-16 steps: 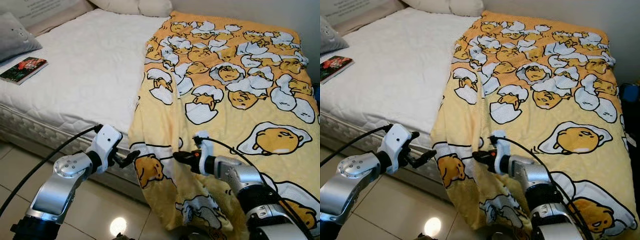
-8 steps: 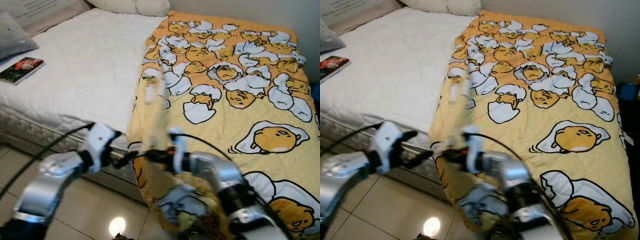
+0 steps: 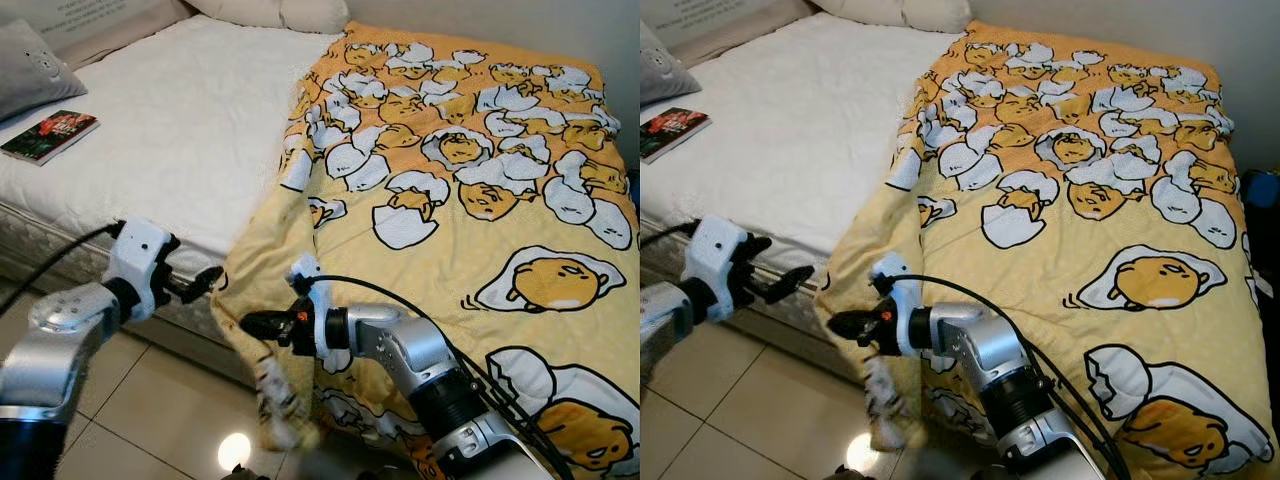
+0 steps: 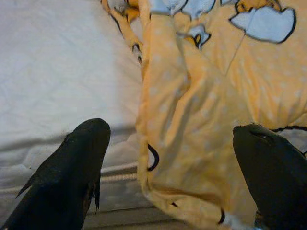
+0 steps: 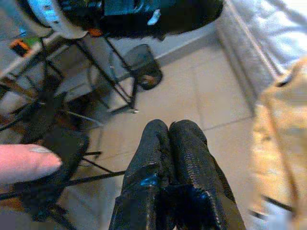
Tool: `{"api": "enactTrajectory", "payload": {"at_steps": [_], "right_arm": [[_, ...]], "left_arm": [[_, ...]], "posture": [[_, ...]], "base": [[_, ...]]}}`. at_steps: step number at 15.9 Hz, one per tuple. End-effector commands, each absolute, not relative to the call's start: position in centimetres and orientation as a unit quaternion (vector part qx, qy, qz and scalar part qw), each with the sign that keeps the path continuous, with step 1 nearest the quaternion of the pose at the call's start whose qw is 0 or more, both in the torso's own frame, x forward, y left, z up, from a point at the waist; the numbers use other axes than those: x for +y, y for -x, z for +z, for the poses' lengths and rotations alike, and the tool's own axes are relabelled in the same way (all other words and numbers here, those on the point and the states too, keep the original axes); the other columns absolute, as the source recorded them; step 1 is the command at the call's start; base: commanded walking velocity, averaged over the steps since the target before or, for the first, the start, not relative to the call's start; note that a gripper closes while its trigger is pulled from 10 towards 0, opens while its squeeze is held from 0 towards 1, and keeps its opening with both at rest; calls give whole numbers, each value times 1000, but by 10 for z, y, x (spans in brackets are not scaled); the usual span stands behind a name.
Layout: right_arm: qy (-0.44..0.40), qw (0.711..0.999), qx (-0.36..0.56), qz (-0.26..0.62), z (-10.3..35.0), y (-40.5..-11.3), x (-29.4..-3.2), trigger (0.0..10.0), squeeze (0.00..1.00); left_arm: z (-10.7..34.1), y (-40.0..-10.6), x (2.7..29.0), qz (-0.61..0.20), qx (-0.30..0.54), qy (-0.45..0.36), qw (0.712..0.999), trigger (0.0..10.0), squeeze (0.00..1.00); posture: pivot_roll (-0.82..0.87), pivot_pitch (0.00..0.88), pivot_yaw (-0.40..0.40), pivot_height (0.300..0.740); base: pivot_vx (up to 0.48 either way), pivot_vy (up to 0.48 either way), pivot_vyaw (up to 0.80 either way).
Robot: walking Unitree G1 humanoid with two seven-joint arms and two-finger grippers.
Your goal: Clean up the room
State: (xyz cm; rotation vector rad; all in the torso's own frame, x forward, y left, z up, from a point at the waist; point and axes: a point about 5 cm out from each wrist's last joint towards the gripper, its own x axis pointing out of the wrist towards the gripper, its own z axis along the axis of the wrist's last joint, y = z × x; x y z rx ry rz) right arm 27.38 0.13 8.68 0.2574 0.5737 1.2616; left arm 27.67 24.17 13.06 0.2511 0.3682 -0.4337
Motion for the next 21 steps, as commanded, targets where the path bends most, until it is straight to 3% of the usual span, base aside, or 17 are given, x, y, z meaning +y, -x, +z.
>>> {"api": "enactTrajectory", "payload": {"at_steps": [1,2,3,5,6,10,11,12,15,21], "right_arm": [[-117,784,250,556,87,-280,-9,10000,0],[-120,805,236,530,88,-286,-19,10000,671],[-122,821,224,510,88,-290,-27,10000,1000],[-133,854,212,457,88,-297,-53,10000,1000],[-133,884,193,405,89,-300,-79,10000,1000],[-103,920,168,338,85,-297,-110,10000,1000],[-102,944,144,278,85,-298,-125,10000,796],[-113,961,127,218,85,-298,-138,10000,0],[-129,981,119,78,74,-287,-160,10000,0],[-106,983,141,44,58,-265,-159,10000,0]], "left_arm": [[127,-278,240,-203,189,-135,951,10000,0],[125,-278,237,-201,186,-138,952,10000,0],[125,-279,233,-202,181,-139,953,10000,0],[122,-280,221,-209,173,-129,954,10000,0],[114,-282,208,-227,168,-127,951,10000,0],[107,-289,199,-216,161,-129,954,10000,0],[115,-294,194,-186,122,-115,968,10000,0],[121,-297,190,-158,90,-108,977,10000,0],[120,-292,177,-142,72,-90,983,10000,0],[109,-271,178,-131,89,-101,982,10000,0]], "posture": [[-133,25,1,740],[-132,20,0,740],[-131,15,0,740],[-133,5,0,740],[-133,0,-7,740],[-144,0,-4,740],[-154,0,11,740],[-159,0,17,740],[-176,0,32,740],[-175,0,34,740]], "base": [[0,0,0],[0,0,0],[0,0,0],[0,0,0],[0,0,0],[0,0,0],[0,0,0],[0,0,0],[0,91,0],[0,326,-141]]}}
